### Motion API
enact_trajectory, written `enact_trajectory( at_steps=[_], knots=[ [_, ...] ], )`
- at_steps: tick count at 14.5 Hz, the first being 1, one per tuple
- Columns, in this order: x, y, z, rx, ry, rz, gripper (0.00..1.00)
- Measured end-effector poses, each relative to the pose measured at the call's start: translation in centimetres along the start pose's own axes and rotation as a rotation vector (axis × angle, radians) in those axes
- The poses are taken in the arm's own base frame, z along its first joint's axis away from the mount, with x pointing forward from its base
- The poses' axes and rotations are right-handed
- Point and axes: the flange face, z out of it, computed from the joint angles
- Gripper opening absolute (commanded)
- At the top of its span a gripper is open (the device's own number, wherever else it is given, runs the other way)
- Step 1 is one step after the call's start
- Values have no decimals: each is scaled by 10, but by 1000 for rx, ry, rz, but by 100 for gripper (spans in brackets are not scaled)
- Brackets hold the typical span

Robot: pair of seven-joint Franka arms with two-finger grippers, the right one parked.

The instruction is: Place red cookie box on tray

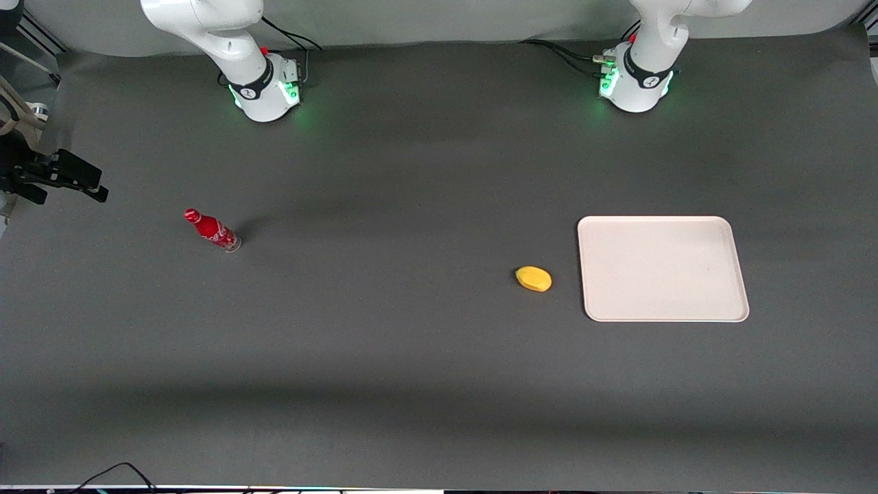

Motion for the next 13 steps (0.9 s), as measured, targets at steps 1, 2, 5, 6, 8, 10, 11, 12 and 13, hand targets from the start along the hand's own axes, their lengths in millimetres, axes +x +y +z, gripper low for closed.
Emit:
enact_trajectory(
  at_steps=[1, 2, 5, 6, 8, 10, 11, 12, 13],
  knots=[
    [9, 29, -19, 11, -15, -6, 0],
    [19, 61, -34, 20, -31, -12, 0],
    [48, 144, -42, 33, -77, -1, 0],
    [59, 164, -34, 42, -98, 21, 0],
    [82, 194, -3, 76, -148, 79, 0],
    [107, 208, 44, 97, -173, 118, 0],
    [117, 205, 70, 99, -176, 122, 0],
    [124, 196, 98, 102, -172, 118, 0],
    [129, 185, 128, 105, -161, 110, 0]
  ],
)
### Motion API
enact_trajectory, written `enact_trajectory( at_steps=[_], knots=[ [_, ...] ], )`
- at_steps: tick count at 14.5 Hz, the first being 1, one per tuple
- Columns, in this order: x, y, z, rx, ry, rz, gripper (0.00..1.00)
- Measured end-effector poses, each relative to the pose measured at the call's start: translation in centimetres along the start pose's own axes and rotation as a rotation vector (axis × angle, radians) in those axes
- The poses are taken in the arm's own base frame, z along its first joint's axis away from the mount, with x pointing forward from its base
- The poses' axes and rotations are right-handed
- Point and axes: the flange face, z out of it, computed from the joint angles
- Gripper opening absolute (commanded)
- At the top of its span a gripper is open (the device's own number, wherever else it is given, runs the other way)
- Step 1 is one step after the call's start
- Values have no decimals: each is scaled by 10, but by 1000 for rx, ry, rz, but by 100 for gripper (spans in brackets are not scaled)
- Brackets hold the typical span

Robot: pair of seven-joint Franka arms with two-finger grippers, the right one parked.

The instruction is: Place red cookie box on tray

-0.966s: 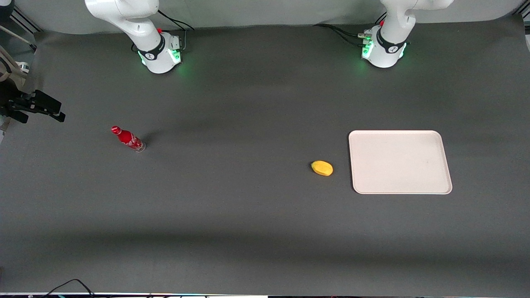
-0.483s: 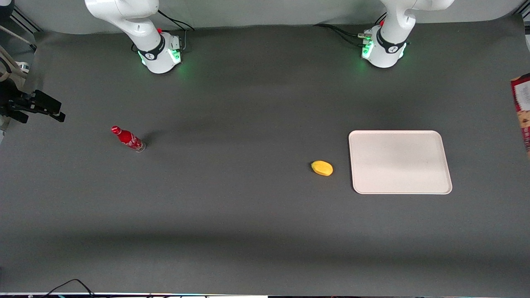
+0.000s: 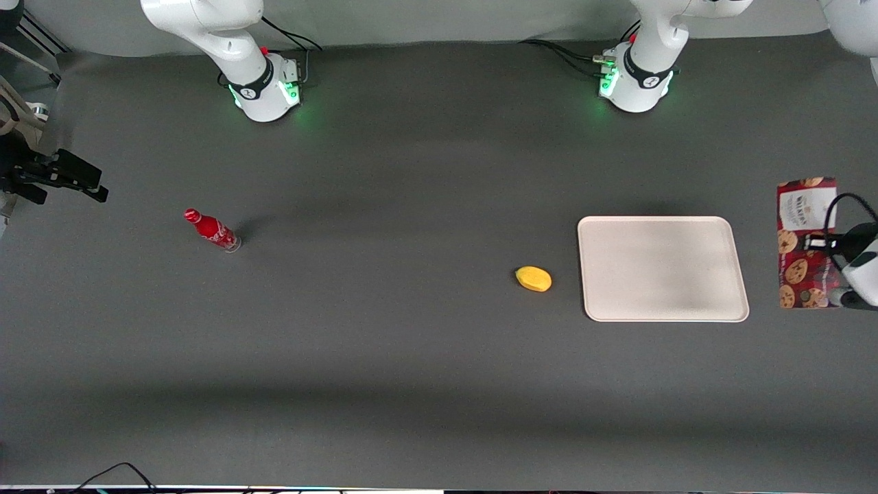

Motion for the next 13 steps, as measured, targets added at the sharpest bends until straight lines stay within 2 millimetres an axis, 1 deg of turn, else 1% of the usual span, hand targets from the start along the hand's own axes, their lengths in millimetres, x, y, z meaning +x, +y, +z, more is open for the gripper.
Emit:
enact_trajectory(
  at_steps=[2, 3, 4, 5, 6, 9, 10, 11, 13],
  knots=[
    [10, -19, 67, -18, 38, -30, 0],
    [11, -24, 97, -37, 55, -47, 0],
    [10, -25, 120, -52, 65, -60, 0],
    [10, -22, 134, -61, 70, -63, 0],
    [11, -17, 142, -65, 76, -58, 0],
    [21, 1, 151, -52, 115, -29, 0],
    [24, 7, 153, -46, 131, -19, 34],
    [28, 13, 154, -41, 143, -7, 99],
    [31, 21, 156, -39, 151, 6, 100]
  ],
)
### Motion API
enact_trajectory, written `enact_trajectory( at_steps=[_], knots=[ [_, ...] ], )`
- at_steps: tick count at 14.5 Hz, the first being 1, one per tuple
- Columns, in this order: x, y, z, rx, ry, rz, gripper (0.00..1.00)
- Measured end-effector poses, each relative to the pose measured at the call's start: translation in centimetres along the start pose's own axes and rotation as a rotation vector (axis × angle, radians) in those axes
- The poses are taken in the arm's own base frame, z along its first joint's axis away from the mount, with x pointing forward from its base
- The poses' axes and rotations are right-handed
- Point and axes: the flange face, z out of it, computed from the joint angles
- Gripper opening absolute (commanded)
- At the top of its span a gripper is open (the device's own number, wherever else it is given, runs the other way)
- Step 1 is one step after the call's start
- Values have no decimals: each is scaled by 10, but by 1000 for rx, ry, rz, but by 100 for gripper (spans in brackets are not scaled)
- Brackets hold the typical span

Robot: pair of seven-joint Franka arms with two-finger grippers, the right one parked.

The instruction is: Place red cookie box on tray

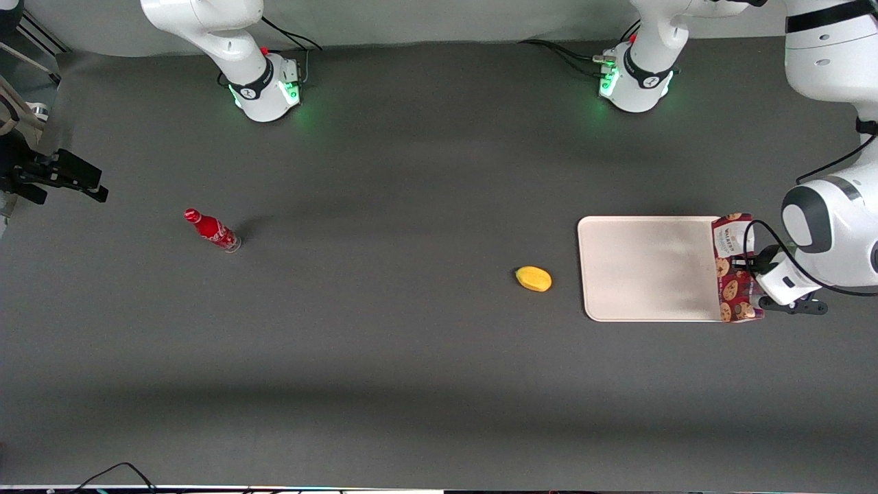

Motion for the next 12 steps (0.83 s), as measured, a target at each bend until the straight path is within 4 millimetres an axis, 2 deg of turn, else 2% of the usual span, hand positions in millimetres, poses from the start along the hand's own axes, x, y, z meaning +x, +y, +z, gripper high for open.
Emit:
enact_trajectory(
  at_steps=[5, 7, 9, 12],
  knots=[
    [-1, 0, -4, -4, -5, 3, 100],
    [-5, -1, -26, -21, -29, 10, 100],
    [-15, -5, -82, -11, -55, 31, 100],
    [-50, 4, -201, -12, -22, 64, 100]
  ],
)
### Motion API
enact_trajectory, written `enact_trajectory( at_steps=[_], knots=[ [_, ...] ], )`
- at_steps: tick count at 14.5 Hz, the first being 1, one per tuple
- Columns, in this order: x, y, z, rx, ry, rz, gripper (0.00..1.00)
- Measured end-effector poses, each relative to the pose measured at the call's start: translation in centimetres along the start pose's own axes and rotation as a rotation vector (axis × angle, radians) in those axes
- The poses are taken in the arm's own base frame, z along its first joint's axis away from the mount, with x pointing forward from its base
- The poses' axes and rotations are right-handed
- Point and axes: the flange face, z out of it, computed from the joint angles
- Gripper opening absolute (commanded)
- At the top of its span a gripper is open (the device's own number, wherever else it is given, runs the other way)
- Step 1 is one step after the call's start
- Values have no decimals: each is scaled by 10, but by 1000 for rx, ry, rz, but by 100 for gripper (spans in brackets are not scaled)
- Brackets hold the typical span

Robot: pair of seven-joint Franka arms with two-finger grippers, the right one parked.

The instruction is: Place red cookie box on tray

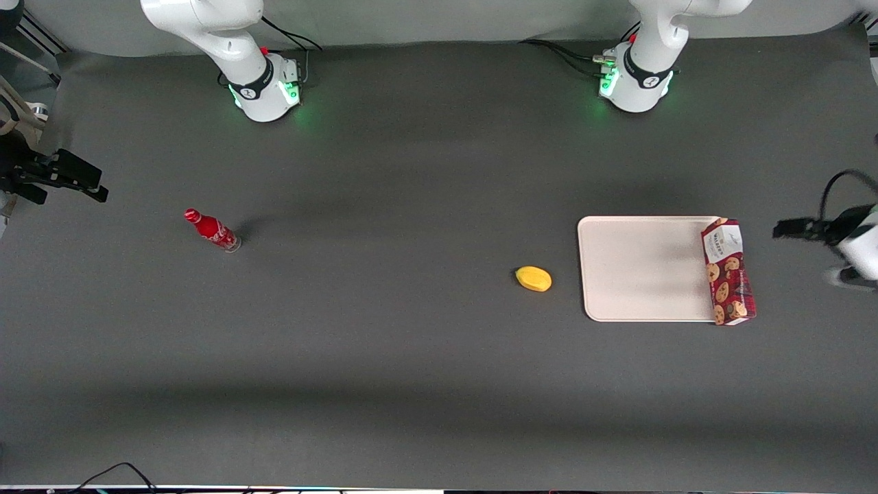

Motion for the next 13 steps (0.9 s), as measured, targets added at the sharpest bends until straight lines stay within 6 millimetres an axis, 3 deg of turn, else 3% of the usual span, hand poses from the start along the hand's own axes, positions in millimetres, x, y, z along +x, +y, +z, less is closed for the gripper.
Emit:
enact_trajectory(
  at_steps=[1, 3, 5, 9, 13],
  knots=[
    [-20, 10, -38, -8, -7, 16, 100],
    [-62, 33, -94, -25, -83, 34, 100],
    [-89, 64, -127, -31, -138, 29, 100],
    [-132, 122, -149, 21, -112, 69, 100],
    [-177, 135, -146, 31, -2, 37, 100]
  ],
)
